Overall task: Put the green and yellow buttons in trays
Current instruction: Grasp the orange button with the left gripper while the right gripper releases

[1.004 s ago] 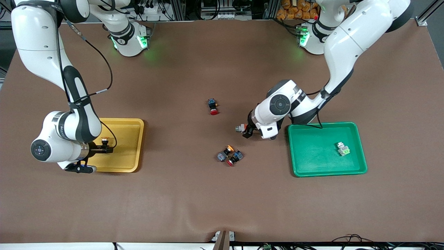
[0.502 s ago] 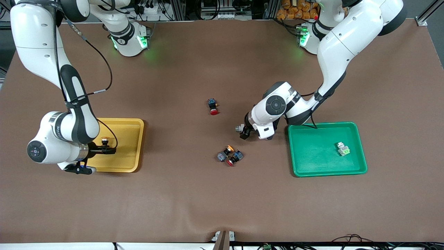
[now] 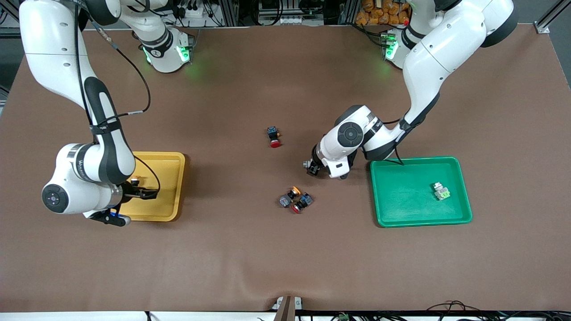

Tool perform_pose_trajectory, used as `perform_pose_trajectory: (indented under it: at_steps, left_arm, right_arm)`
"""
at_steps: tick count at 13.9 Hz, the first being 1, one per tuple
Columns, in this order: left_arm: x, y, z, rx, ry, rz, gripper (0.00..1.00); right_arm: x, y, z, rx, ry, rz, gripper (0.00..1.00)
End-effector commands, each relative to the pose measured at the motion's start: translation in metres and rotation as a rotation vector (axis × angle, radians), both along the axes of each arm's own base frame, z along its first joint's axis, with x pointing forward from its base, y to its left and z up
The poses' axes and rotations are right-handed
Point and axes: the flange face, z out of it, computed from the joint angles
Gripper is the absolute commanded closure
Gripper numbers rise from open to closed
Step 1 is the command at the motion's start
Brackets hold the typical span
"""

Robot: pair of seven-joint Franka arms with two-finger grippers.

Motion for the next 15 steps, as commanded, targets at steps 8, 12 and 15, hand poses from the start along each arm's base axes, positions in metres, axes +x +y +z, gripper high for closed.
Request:
perform_pose_trajectory:
  at_steps: [8, 12, 15]
  left_arm:
    - [0.054, 0.054, 0.096, 0.076, -0.021, 0.015, 1.00]
    - [0.085, 0.132, 0.123, 0.036, -0.010, -0.084, 1.00]
    - [0.093, 0.169, 0.119, 0.053, 0.014, -0.178, 1.00]
  right_arm:
    - [-0.016, 0.130, 0.008, -0.023, 0.067, -0.259, 0.00]
    - [-0.023, 0.231, 0.027, -0.016, 0.037, -0.488, 0.00]
    - [-0.037, 0.310, 0.028, 0.011, -0.061, -0.601, 0.00]
